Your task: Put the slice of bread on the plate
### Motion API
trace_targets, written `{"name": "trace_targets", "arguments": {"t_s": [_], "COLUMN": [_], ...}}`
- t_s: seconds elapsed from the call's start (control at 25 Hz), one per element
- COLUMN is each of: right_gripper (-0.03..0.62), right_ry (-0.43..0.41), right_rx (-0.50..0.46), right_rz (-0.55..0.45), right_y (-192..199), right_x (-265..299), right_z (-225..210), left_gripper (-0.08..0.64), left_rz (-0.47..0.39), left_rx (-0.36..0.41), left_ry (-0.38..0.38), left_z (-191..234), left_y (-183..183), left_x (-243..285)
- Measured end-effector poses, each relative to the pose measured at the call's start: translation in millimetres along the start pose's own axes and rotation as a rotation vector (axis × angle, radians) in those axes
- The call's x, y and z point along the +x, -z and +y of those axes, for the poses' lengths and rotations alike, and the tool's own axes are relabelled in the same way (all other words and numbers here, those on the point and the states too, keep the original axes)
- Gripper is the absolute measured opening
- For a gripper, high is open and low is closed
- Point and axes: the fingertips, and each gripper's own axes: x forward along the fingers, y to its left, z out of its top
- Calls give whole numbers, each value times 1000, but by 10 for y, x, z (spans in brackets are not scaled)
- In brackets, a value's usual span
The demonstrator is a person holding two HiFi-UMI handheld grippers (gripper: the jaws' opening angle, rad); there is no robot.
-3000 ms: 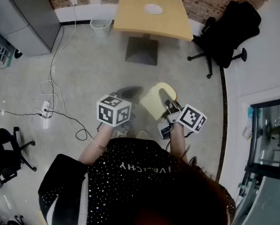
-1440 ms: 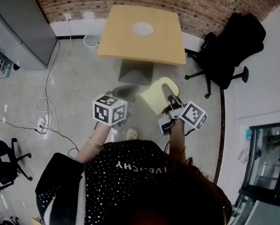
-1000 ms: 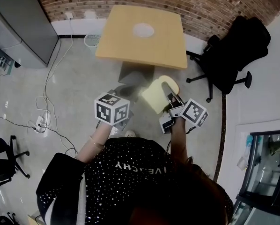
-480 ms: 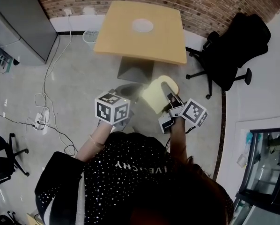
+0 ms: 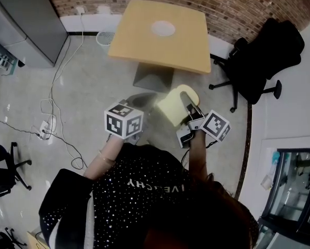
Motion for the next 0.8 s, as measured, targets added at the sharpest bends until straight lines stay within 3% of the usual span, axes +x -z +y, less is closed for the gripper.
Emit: {"name": "trace_targets", "arguments": {"t_s": [0.28,0.8], "right_gripper": [103,103], "right_ry": [5,25], "right_rx": [-7,-12], "right_rz": [1,15], "right_y": [-153,-782], "right_x": [243,1013], "right_z": [-64,-231], "left_gripper": [11,11], "left_rz": [5,-10], "left_rx": [4,-16], "left_ry": [-9,-7], "left_z": [248,817], "left_y": [-120,-753], "left_x": [226,920]}}
